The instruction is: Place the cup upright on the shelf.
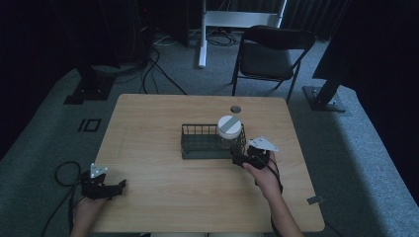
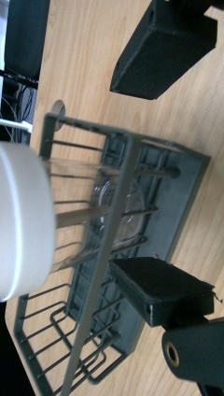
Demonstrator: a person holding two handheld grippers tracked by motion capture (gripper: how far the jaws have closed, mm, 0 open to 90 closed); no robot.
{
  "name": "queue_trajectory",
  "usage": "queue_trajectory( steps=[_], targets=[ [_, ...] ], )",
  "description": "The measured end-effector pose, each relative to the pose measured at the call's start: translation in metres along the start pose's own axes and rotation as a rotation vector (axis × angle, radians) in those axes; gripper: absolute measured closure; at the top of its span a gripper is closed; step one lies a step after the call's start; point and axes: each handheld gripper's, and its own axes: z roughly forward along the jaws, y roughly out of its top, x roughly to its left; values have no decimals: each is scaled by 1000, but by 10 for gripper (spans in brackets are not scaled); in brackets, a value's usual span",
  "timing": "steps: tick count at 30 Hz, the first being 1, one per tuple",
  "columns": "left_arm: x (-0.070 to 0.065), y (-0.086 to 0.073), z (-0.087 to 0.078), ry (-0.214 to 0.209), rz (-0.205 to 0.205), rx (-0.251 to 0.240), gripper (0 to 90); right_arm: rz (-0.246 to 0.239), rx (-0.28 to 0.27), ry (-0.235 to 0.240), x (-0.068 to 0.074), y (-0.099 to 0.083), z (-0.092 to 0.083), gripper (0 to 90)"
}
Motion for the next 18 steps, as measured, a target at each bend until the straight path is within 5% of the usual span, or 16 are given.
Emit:
queue_trajectory(
  steps=[18],
  targets=[
    [0, 0, 0, 0, 0, 0, 2, 20, 30, -60, -26, -28, -4, 132]
  ],
)
